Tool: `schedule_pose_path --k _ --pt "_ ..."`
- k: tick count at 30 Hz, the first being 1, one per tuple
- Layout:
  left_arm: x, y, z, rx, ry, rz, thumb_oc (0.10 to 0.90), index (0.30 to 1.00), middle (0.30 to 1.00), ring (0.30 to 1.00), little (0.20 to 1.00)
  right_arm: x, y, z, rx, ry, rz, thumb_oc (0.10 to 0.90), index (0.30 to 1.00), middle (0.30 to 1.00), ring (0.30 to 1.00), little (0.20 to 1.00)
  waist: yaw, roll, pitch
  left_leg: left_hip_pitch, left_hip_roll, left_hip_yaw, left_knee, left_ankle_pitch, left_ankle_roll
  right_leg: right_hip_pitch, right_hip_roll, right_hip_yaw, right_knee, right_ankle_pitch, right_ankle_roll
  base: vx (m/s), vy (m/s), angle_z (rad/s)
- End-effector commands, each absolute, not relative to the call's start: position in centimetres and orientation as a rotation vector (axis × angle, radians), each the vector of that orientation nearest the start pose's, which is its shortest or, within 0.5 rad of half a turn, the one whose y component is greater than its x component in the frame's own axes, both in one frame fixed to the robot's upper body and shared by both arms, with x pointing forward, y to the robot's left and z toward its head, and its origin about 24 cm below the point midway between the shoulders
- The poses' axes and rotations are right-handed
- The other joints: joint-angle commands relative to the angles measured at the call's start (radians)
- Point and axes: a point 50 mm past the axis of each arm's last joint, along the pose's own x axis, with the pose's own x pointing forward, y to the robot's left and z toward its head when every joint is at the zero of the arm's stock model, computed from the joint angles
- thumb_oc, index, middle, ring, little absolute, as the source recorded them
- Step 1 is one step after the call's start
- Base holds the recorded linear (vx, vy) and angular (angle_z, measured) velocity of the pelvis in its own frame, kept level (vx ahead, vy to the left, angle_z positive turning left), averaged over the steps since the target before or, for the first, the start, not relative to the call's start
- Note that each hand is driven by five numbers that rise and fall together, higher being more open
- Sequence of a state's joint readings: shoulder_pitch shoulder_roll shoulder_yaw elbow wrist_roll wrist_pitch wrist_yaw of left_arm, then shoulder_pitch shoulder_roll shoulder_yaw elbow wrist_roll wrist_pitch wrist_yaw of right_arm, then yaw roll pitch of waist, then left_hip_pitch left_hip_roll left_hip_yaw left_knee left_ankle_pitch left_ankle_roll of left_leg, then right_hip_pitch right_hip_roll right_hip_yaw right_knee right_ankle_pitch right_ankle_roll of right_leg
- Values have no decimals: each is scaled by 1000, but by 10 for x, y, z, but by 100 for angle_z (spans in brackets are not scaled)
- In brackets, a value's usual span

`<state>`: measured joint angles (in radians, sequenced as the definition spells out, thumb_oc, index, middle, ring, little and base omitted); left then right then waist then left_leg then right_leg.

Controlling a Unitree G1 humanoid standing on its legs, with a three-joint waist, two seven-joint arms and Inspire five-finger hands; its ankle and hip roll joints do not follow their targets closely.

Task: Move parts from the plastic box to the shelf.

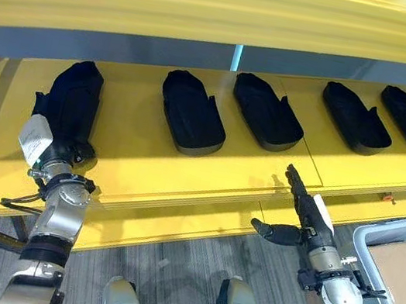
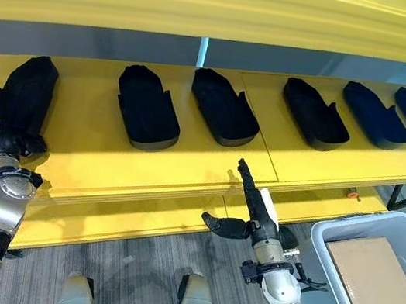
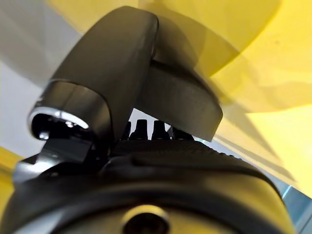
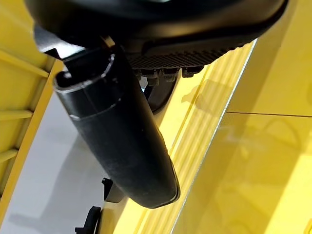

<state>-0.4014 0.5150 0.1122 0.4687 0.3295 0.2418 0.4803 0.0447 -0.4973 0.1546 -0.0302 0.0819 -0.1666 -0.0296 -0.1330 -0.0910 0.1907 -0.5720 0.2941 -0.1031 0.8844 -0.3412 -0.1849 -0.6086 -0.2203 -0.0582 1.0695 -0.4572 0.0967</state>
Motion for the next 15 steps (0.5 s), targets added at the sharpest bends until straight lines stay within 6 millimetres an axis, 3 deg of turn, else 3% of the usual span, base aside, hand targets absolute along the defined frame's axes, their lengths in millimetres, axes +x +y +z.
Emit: schedule_pose_path --k 1,6,10,13,15 --pt "340 296 148 853 -73 669 900 1000 1000 1000 1000 250 -211 105 -375 -322 85 900 1000 1000 1000 1000 -10 7 -48 6 -14 7 0 15 74 74 -4 38 -104 24 -16 0 0 0" --pt "356 282 171 689 -152 604 900 1000 1000 1000 1000 250 -209 100 -367 -301 96 900 1000 1000 1000 1000 -22 11 -52 6 -12 7 1 12 74 71 -2 40 -103 24 -13 0 0 0" --pt "362 265 179 380 -234 505 900 1000 1000 1000 1000 251 -209 100 -347 -302 87 900 1000 1000 1000 1000 -27 16 -55 3 -12 8 3 17 75 69 -2 39 -106 32 -12 0 0 0" --pt "364 258 186 344 -267 466 900 1000 1000 1000 1000 251 -209 101 -342 -311 87 900 1000 1000 1000 1000 -29 19 -56 -2 -12 8 -2 25 76 64 -1 38 -110 38 -13 0 0 0" --pt "366 246 185 133 -293 358 900 1000 1000 1000 1000 251 -209 101 -337 -314 75 900 1000 1000 1000 1000 -31 25 -54 2 -10 9 -2 23 76 66 0 40 -109 38 -12 0 0 0"
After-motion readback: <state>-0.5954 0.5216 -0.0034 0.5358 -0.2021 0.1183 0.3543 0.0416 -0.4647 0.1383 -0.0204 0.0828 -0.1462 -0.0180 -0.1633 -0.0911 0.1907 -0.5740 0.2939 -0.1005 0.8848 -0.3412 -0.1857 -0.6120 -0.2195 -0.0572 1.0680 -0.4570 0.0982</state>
